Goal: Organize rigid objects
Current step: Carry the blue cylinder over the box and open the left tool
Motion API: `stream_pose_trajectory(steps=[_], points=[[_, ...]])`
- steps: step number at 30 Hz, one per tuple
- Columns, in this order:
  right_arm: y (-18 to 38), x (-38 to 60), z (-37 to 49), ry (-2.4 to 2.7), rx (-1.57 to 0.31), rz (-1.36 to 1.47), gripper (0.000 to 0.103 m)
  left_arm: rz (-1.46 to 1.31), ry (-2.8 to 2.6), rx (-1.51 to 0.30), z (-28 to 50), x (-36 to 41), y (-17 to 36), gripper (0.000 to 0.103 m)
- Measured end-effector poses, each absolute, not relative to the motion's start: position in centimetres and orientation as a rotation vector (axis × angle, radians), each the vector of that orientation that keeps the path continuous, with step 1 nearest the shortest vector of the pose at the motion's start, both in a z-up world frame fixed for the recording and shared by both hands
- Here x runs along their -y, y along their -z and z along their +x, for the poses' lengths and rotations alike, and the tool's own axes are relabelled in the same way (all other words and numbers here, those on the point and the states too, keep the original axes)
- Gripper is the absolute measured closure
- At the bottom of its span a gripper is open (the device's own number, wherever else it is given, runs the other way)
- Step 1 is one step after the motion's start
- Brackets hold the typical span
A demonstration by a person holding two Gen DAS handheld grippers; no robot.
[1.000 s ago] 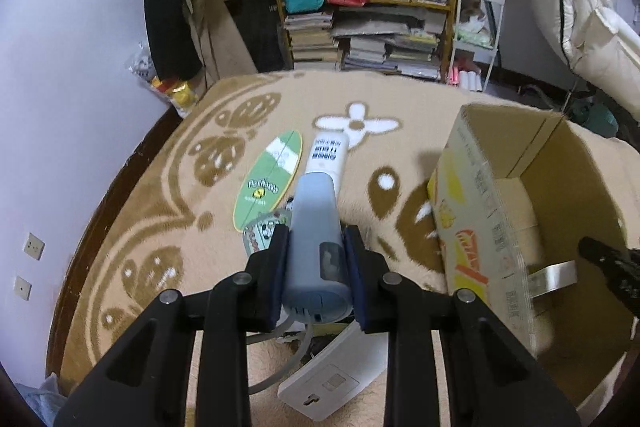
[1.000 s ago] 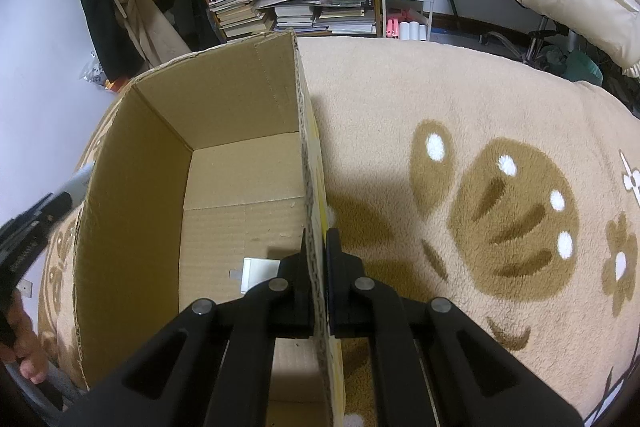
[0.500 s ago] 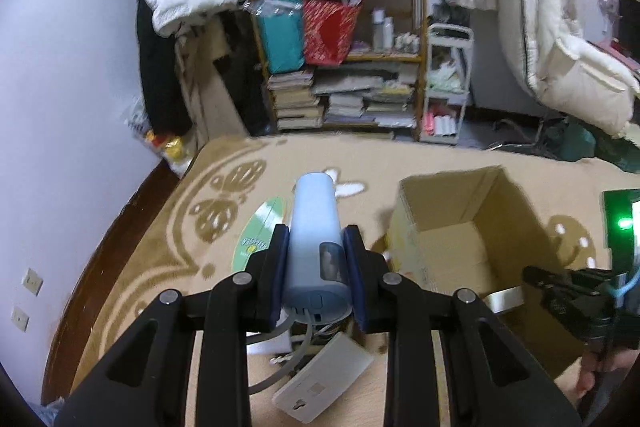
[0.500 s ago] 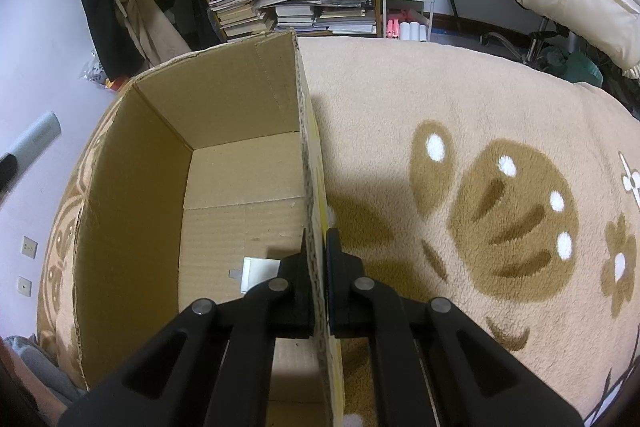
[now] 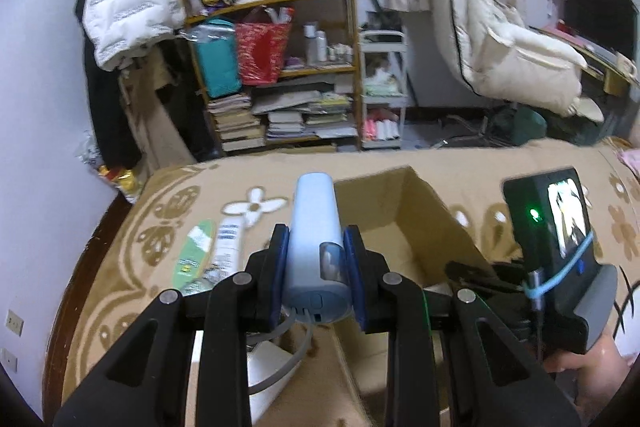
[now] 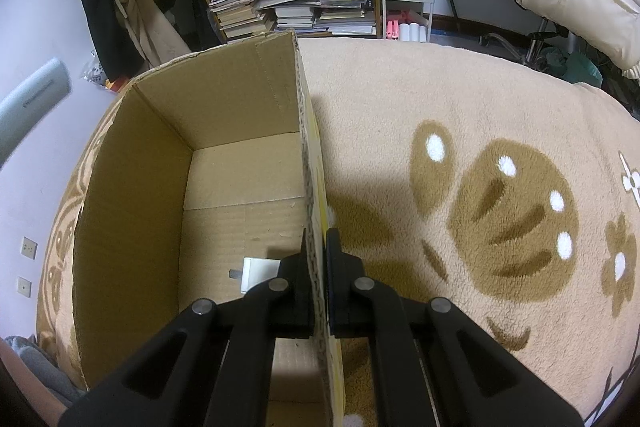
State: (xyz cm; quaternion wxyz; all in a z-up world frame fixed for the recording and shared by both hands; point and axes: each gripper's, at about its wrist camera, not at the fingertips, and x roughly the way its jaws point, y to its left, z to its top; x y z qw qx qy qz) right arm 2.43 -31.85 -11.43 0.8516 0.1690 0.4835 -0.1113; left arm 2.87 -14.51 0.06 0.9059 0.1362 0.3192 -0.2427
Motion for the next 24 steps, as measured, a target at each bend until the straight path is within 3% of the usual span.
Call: stream_pose_trajectory(steps=[24], points=[[11.1,31.5,2.5,0.235,-1.01,0.335,0.098,0.373,0.526,-0.827,3.0,16.4,5.4,0.076]])
